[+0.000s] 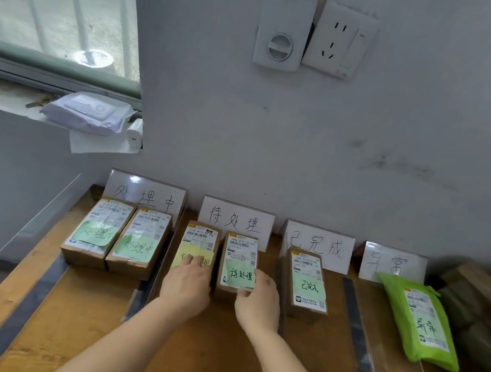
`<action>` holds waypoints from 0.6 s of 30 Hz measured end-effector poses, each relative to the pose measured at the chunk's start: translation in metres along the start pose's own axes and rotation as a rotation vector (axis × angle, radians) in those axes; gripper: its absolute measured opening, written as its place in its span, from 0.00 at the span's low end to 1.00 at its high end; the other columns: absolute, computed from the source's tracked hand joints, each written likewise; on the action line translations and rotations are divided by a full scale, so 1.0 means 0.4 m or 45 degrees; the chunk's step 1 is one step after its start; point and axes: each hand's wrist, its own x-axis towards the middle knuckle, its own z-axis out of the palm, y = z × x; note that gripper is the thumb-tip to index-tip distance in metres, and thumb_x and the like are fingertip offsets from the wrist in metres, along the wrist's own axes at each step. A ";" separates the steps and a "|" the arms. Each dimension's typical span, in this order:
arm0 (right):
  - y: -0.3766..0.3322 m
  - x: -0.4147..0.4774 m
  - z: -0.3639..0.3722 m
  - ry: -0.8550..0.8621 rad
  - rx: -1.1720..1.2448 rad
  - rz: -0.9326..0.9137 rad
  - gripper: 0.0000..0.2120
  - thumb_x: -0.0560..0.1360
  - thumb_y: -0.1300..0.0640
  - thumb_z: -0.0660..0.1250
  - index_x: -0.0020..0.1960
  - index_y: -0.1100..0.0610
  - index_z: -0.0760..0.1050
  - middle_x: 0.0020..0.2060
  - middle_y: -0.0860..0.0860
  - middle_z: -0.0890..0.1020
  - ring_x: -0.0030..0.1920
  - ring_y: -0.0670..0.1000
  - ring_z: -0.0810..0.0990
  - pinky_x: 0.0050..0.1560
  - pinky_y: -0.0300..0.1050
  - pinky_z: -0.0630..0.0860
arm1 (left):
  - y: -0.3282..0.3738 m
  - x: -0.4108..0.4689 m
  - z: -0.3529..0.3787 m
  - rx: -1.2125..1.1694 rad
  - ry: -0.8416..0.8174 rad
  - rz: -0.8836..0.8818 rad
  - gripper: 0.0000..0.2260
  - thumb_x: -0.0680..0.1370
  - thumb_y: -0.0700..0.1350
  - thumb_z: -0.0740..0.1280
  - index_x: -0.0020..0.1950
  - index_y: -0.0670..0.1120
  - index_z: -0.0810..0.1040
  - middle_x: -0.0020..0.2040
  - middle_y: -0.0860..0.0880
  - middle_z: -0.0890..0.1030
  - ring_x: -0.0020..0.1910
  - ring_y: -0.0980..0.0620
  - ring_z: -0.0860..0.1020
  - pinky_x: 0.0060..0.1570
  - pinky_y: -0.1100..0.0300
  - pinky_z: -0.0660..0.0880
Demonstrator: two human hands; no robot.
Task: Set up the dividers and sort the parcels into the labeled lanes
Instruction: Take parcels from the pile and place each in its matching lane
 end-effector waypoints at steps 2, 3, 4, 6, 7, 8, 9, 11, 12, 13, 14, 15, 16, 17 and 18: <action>-0.003 -0.019 -0.042 0.010 -0.084 -0.135 0.23 0.79 0.56 0.64 0.74 0.53 0.66 0.70 0.50 0.70 0.70 0.51 0.68 0.67 0.44 0.70 | 0.017 -0.001 -0.024 0.050 0.023 0.035 0.19 0.79 0.46 0.65 0.70 0.47 0.71 0.72 0.49 0.70 0.73 0.47 0.64 0.68 0.51 0.68; -0.002 -0.028 -0.066 0.014 -0.118 -0.181 0.23 0.80 0.56 0.64 0.74 0.53 0.65 0.70 0.50 0.70 0.70 0.51 0.68 0.68 0.44 0.68 | 0.029 -0.003 -0.038 0.074 0.040 0.057 0.19 0.79 0.46 0.66 0.70 0.47 0.72 0.71 0.49 0.71 0.73 0.47 0.65 0.67 0.51 0.69; 0.003 -0.037 -0.092 0.020 -0.150 -0.217 0.23 0.80 0.55 0.64 0.74 0.53 0.65 0.70 0.50 0.70 0.71 0.51 0.67 0.69 0.44 0.67 | 0.043 -0.007 -0.053 0.096 0.058 0.082 0.19 0.78 0.46 0.66 0.69 0.48 0.73 0.69 0.49 0.72 0.71 0.47 0.66 0.66 0.52 0.70; 0.018 -0.058 -0.145 0.030 -0.222 -0.263 0.25 0.80 0.53 0.63 0.75 0.53 0.63 0.71 0.50 0.70 0.72 0.52 0.65 0.70 0.45 0.66 | 0.078 -0.019 -0.084 0.154 0.083 0.134 0.18 0.78 0.46 0.67 0.68 0.49 0.73 0.67 0.49 0.74 0.69 0.47 0.68 0.65 0.52 0.70; 0.029 -0.069 -0.171 0.039 -0.255 -0.276 0.25 0.80 0.52 0.63 0.75 0.52 0.63 0.71 0.50 0.70 0.72 0.52 0.65 0.70 0.46 0.66 | 0.098 -0.025 -0.097 0.191 0.093 0.162 0.19 0.78 0.47 0.67 0.68 0.48 0.72 0.67 0.49 0.74 0.69 0.47 0.68 0.65 0.52 0.69; 0.039 -0.081 -0.197 0.059 -0.285 -0.285 0.25 0.80 0.51 0.64 0.75 0.52 0.63 0.71 0.50 0.70 0.72 0.52 0.65 0.70 0.47 0.66 | 0.120 -0.033 -0.109 0.225 0.100 0.186 0.19 0.78 0.47 0.67 0.69 0.48 0.72 0.68 0.48 0.74 0.70 0.47 0.67 0.66 0.51 0.68; 0.052 -0.093 -0.225 0.084 -0.317 -0.292 0.25 0.80 0.50 0.64 0.75 0.52 0.64 0.71 0.50 0.70 0.72 0.52 0.66 0.70 0.47 0.67 | 0.145 -0.042 -0.120 0.253 0.110 0.210 0.19 0.78 0.47 0.67 0.68 0.48 0.72 0.68 0.48 0.73 0.71 0.46 0.67 0.67 0.51 0.67; 0.083 -0.119 -0.289 0.131 -0.408 -0.306 0.24 0.79 0.51 0.64 0.74 0.52 0.65 0.69 0.50 0.72 0.70 0.52 0.68 0.68 0.47 0.70 | 0.199 -0.067 -0.138 0.298 0.145 0.255 0.19 0.78 0.46 0.67 0.68 0.47 0.72 0.68 0.48 0.73 0.70 0.46 0.67 0.67 0.50 0.67; 0.102 -0.133 -0.321 0.146 -0.455 -0.310 0.24 0.79 0.51 0.64 0.73 0.52 0.66 0.68 0.51 0.72 0.68 0.52 0.69 0.66 0.47 0.70 | 0.229 -0.082 -0.144 0.306 0.160 0.278 0.19 0.78 0.45 0.66 0.69 0.47 0.72 0.68 0.48 0.74 0.70 0.46 0.67 0.67 0.50 0.67; 0.126 -0.148 -0.356 0.161 -0.490 -0.304 0.24 0.79 0.51 0.64 0.73 0.52 0.66 0.68 0.51 0.73 0.68 0.53 0.69 0.65 0.48 0.70 | 0.261 -0.097 -0.148 0.307 0.172 0.303 0.18 0.78 0.44 0.65 0.68 0.47 0.73 0.67 0.48 0.74 0.70 0.47 0.68 0.67 0.50 0.67; 0.154 -0.164 -0.390 0.172 -0.517 -0.290 0.23 0.78 0.51 0.64 0.72 0.52 0.67 0.67 0.52 0.73 0.67 0.54 0.69 0.64 0.49 0.70 | 0.294 -0.113 -0.150 0.301 0.179 0.326 0.18 0.78 0.44 0.65 0.68 0.47 0.74 0.67 0.48 0.75 0.69 0.47 0.69 0.67 0.50 0.68; 0.184 -0.181 -0.424 0.182 -0.540 -0.271 0.23 0.78 0.50 0.64 0.72 0.52 0.67 0.67 0.52 0.73 0.68 0.54 0.69 0.65 0.50 0.69 | 0.328 -0.131 -0.150 0.292 0.184 0.341 0.18 0.78 0.45 0.65 0.67 0.47 0.74 0.66 0.48 0.75 0.68 0.46 0.69 0.66 0.50 0.68; 0.217 -0.199 -0.457 0.191 -0.562 -0.250 0.23 0.78 0.50 0.64 0.71 0.53 0.68 0.67 0.53 0.73 0.68 0.55 0.69 0.65 0.51 0.69 | 0.365 -0.149 -0.150 0.287 0.190 0.347 0.18 0.77 0.45 0.66 0.67 0.47 0.74 0.65 0.48 0.75 0.67 0.47 0.70 0.65 0.50 0.69; 0.252 -0.219 -0.489 0.197 -0.583 -0.228 0.23 0.78 0.49 0.64 0.71 0.53 0.68 0.67 0.53 0.73 0.68 0.55 0.69 0.66 0.51 0.68 | 0.403 -0.170 -0.147 0.287 0.193 0.354 0.18 0.77 0.46 0.66 0.67 0.47 0.74 0.64 0.48 0.75 0.66 0.47 0.70 0.63 0.51 0.70; 0.289 -0.242 -0.520 0.200 -0.595 -0.205 0.23 0.78 0.49 0.64 0.71 0.53 0.68 0.67 0.53 0.73 0.68 0.56 0.69 0.66 0.52 0.69 | 0.443 -0.192 -0.142 0.281 0.189 0.366 0.18 0.77 0.45 0.66 0.67 0.47 0.74 0.64 0.47 0.76 0.65 0.47 0.71 0.62 0.51 0.71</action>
